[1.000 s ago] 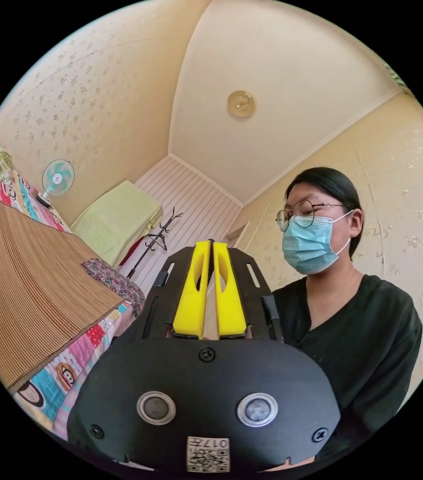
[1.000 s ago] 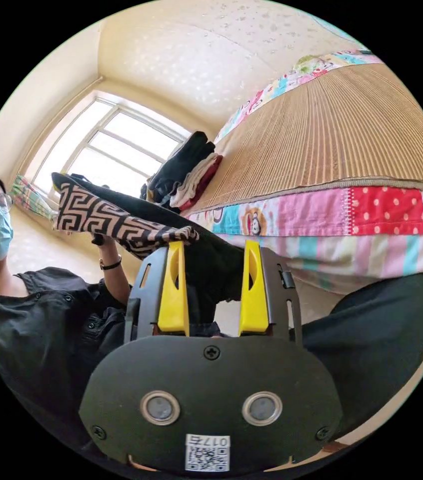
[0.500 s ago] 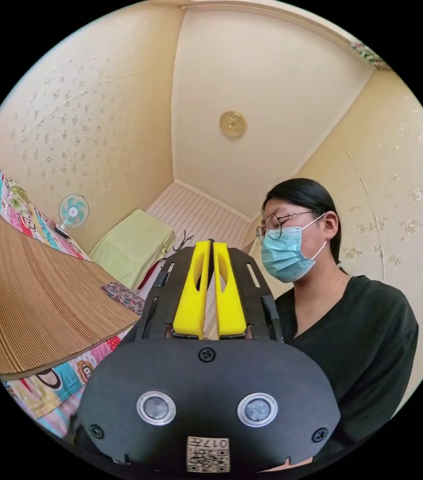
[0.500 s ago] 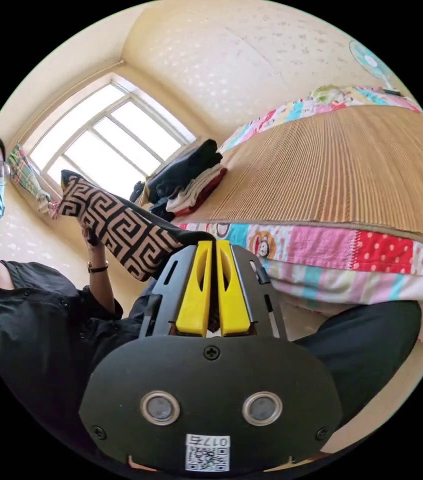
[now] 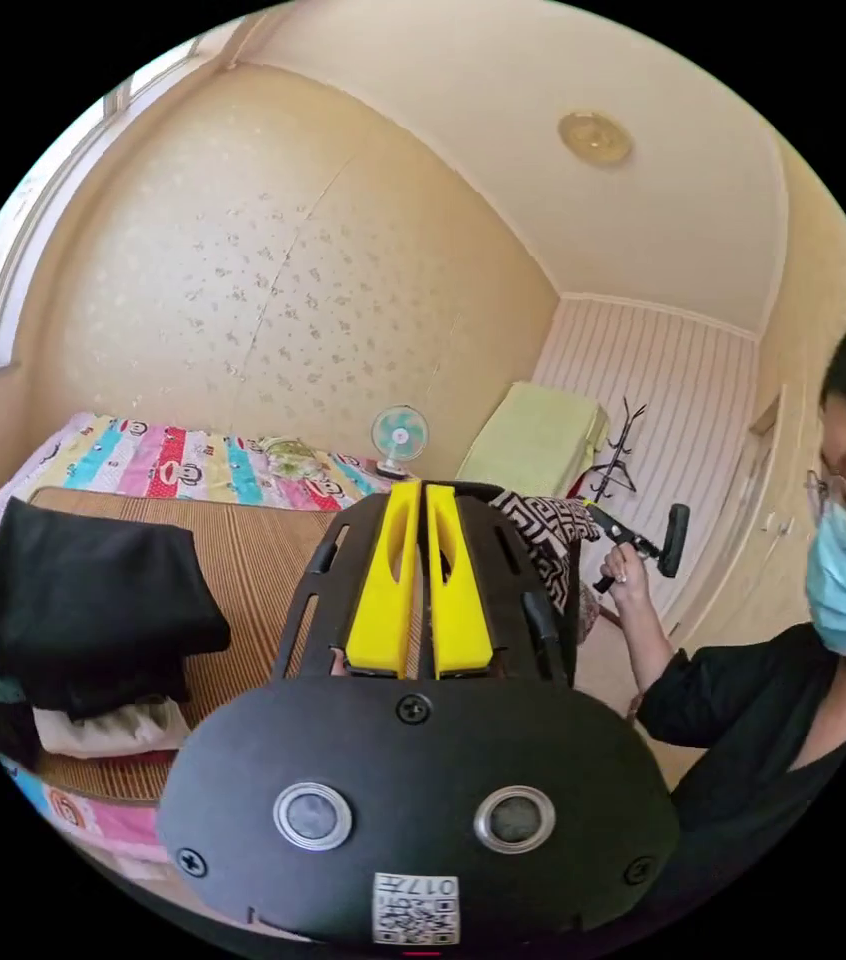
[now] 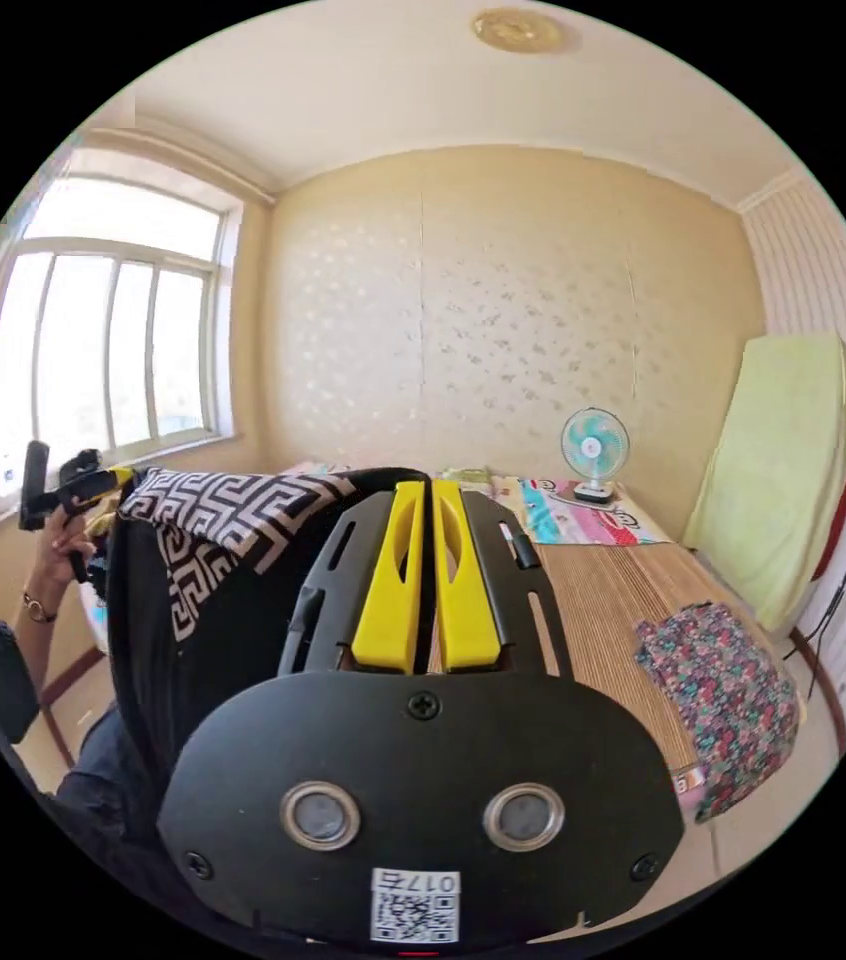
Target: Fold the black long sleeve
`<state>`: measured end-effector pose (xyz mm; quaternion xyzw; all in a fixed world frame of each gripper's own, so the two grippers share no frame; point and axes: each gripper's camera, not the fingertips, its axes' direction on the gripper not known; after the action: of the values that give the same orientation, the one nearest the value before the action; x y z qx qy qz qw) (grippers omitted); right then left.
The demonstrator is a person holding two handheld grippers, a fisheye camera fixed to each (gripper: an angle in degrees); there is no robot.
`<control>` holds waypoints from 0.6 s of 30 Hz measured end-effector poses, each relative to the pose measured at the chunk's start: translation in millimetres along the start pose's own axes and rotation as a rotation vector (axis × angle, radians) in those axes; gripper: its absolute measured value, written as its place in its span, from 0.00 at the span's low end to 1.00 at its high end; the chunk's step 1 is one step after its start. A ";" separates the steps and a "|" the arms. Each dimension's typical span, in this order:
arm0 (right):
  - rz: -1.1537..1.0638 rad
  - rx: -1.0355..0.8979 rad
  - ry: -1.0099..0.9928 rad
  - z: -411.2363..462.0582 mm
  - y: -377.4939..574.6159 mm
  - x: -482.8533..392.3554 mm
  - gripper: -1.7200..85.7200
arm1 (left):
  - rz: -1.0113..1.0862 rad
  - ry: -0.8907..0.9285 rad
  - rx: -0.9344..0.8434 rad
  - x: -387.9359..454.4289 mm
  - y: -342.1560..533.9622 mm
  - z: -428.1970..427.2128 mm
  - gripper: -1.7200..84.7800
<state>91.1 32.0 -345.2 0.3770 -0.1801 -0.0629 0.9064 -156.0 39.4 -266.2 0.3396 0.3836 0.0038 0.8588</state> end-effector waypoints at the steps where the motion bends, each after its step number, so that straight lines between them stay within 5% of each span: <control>1: 0.010 -0.040 0.003 28.3 -12.5 4.5 0.07 | -0.004 -0.064 -0.070 -14.8 -27.9 49.1 0.02; 5: -0.021 -0.346 0.169 151.2 -27.7 -4.7 0.13 | -0.137 -0.285 -0.276 -56.2 -52.9 148.5 0.09; 13: -0.021 -0.493 0.070 161.9 192.7 -22.6 0.13 | -0.221 0.047 -0.677 -37.3 134.2 261.5 0.16; 18: 0.160 -0.533 0.056 115.5 292.3 -11.2 0.12 | -0.242 0.071 -0.770 -15.9 198.5 292.1 0.12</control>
<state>31.1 165.4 -66.8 0.1115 -0.1615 -0.0258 0.9802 76.4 18.4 -0.6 -0.0550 0.4206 0.0579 0.9037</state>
